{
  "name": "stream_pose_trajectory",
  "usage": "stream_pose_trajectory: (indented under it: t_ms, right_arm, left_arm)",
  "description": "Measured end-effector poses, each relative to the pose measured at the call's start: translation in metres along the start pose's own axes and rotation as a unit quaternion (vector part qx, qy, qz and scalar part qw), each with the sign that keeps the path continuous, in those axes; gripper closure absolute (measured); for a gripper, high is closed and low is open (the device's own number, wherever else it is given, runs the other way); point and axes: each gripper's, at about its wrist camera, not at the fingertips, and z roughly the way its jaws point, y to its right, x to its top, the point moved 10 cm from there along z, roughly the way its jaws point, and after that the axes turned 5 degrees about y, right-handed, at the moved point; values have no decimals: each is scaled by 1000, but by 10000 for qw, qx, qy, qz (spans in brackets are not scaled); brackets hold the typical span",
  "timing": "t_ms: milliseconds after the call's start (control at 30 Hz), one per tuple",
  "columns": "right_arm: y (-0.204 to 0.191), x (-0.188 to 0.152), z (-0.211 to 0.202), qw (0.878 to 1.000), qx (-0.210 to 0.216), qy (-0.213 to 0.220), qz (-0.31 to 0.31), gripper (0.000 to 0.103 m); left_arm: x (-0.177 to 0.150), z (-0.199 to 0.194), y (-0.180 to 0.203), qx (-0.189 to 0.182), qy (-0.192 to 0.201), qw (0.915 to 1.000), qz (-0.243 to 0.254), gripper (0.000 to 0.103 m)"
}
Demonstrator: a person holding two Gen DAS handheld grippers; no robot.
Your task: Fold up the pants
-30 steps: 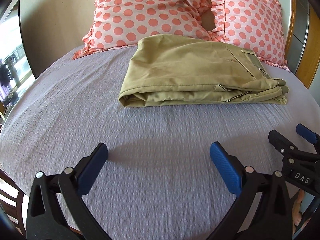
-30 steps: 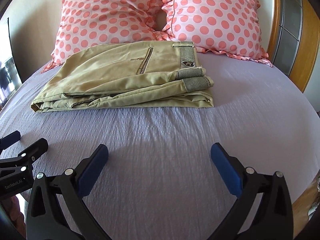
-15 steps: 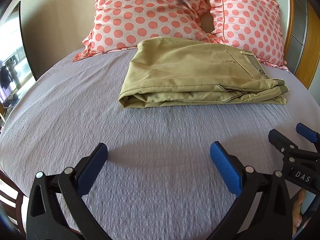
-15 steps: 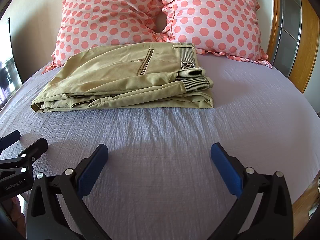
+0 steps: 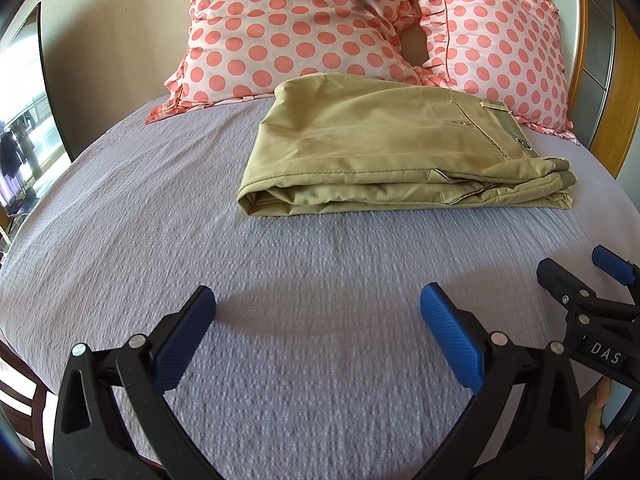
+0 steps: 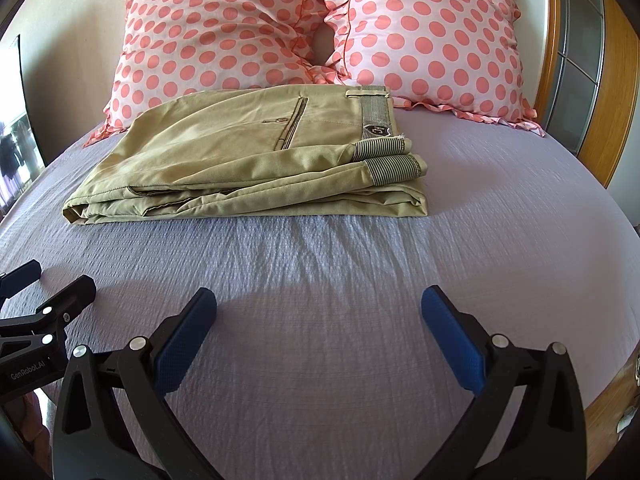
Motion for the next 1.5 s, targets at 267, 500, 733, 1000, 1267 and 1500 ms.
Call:
stream_pose_trajectory:
  t_ms: [267,500,733,1000,1267,1500]
  right_arm:
    - [0,0,0,10000,-1,-3,1,1]
    - [0,0,0,10000,1,-1,0,1]
    - [0,0,0,10000,3,-2,-3,1]
    - [0,0,0,10000,5,1,-5,1]
    - [0,0,0,10000,8,4,-6,1]
    - [0,0,0,10000,9,5,-6,1]
  left_arm:
    - [0,0,0,0,4,10000,0,2]
    - [0,0,0,-1,17,10000,6,2]
    - [1,0,0,-3,27,10000,9,2]
    - [1,-1,0,-5,41,10000,11,2]
    - [2,-1,0,-18,64,10000,13,2]
    - [3,-2,0,-22,134,9999,9,2]
